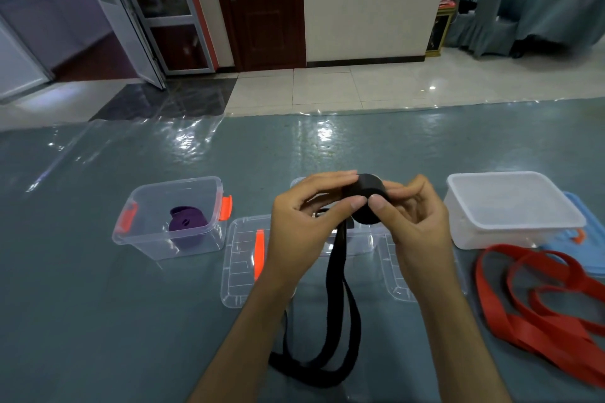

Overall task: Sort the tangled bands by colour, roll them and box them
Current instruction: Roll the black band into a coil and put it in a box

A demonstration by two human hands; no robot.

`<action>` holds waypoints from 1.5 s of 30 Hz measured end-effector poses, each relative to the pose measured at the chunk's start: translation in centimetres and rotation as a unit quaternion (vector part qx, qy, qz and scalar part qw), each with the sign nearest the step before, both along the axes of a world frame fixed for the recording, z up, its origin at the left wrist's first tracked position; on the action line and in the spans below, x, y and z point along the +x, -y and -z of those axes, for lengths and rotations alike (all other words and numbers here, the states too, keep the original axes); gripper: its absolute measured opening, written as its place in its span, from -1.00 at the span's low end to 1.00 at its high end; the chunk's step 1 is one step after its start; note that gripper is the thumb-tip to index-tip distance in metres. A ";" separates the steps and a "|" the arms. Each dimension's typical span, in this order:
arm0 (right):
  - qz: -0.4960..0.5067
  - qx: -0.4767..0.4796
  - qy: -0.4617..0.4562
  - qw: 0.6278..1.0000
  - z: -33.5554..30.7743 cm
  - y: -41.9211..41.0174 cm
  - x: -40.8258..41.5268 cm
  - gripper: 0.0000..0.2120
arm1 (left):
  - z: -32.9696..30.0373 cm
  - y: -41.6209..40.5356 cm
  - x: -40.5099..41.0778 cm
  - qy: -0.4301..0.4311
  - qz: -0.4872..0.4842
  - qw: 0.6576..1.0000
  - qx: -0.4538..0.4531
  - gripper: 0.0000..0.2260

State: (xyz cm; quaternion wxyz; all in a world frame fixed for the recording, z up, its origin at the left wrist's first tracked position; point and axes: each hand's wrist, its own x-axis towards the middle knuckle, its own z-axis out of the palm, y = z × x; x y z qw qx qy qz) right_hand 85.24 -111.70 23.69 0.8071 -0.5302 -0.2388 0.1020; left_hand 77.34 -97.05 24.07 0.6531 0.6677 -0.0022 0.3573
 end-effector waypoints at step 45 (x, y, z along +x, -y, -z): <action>-0.039 -0.015 0.011 0.999 1.0 -0.2 0.6 -0.64 | 0.7 -2.0 -0.5 -0.028 0.028 0.999 0.024 -0.76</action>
